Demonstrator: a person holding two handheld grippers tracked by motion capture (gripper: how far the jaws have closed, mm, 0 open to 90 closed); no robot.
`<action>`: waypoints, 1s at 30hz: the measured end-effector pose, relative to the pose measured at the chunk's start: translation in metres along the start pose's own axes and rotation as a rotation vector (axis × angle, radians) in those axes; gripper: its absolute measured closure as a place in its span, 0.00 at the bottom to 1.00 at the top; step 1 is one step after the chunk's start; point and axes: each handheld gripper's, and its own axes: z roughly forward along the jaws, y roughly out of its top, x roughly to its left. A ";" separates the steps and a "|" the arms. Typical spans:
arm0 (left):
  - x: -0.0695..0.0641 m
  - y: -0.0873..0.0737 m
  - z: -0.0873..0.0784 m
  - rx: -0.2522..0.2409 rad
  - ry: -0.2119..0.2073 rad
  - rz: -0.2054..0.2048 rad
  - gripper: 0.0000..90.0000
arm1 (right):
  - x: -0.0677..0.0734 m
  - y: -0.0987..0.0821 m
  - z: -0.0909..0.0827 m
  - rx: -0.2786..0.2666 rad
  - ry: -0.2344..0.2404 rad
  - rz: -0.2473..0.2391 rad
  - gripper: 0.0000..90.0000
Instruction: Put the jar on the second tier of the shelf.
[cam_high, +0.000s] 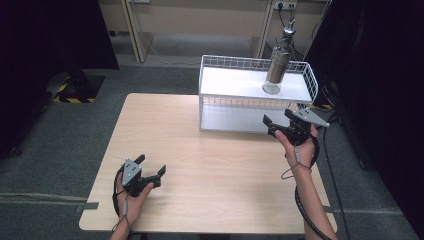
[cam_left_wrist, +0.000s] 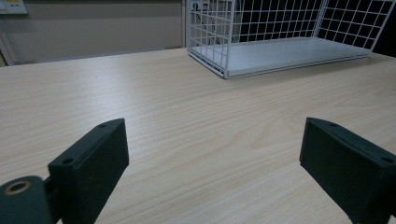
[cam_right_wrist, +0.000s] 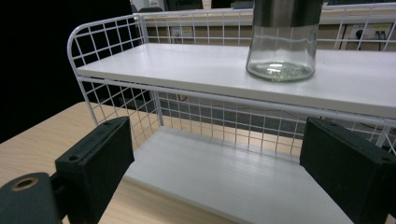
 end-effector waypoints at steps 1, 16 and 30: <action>0.000 0.000 0.000 0.001 0.000 0.000 0.09 | 0.000 -0.003 -0.001 0.006 0.002 0.002 0.11; 0.000 0.000 0.000 0.000 0.000 0.002 0.09 | -0.003 -0.029 -0.007 0.030 0.023 0.019 0.11; -0.001 0.000 0.000 0.000 -0.002 0.001 0.09 | -0.007 -0.052 -0.013 0.064 0.013 0.031 0.11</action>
